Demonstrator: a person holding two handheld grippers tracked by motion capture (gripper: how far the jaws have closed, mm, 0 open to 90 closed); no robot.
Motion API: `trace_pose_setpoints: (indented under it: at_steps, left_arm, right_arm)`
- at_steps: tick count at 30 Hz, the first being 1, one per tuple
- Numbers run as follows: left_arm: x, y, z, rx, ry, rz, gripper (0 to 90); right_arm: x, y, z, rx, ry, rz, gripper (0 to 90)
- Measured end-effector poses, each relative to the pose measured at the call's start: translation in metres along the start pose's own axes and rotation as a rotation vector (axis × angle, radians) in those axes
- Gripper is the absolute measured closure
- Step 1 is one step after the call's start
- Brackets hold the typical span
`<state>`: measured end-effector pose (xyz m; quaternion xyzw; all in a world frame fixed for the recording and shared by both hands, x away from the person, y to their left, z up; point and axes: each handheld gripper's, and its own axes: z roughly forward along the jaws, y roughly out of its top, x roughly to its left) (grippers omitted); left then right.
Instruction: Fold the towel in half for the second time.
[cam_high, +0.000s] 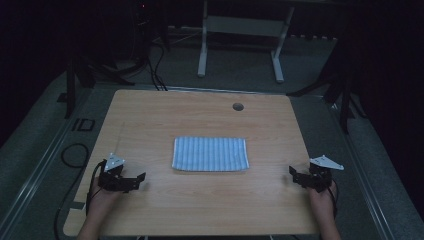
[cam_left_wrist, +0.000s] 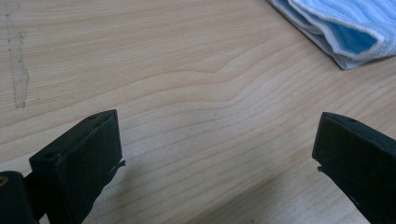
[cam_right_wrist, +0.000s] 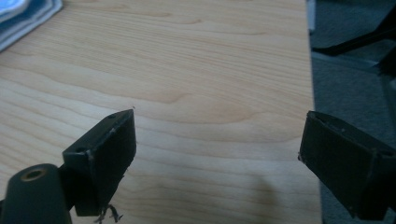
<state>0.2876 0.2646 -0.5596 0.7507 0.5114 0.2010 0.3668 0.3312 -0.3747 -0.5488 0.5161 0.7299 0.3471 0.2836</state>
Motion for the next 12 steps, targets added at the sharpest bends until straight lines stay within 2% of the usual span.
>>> trace_pose_setpoints:
  at_steps: [3, 12]
  left_arm:
    - [-0.0006, -0.0004, 0.0007, -0.005, -0.001, -0.005, 1.4]
    - [-0.0003, -0.0028, 0.0004, -0.008, -0.005, -0.012, 1.4]
  right_arm:
    - [-0.0008, -0.0017, 0.0006, 0.000, 0.013, 0.007, 10.5]
    - [-0.0026, -0.0029, 0.0009, -0.004, -0.005, 0.018, 10.5]
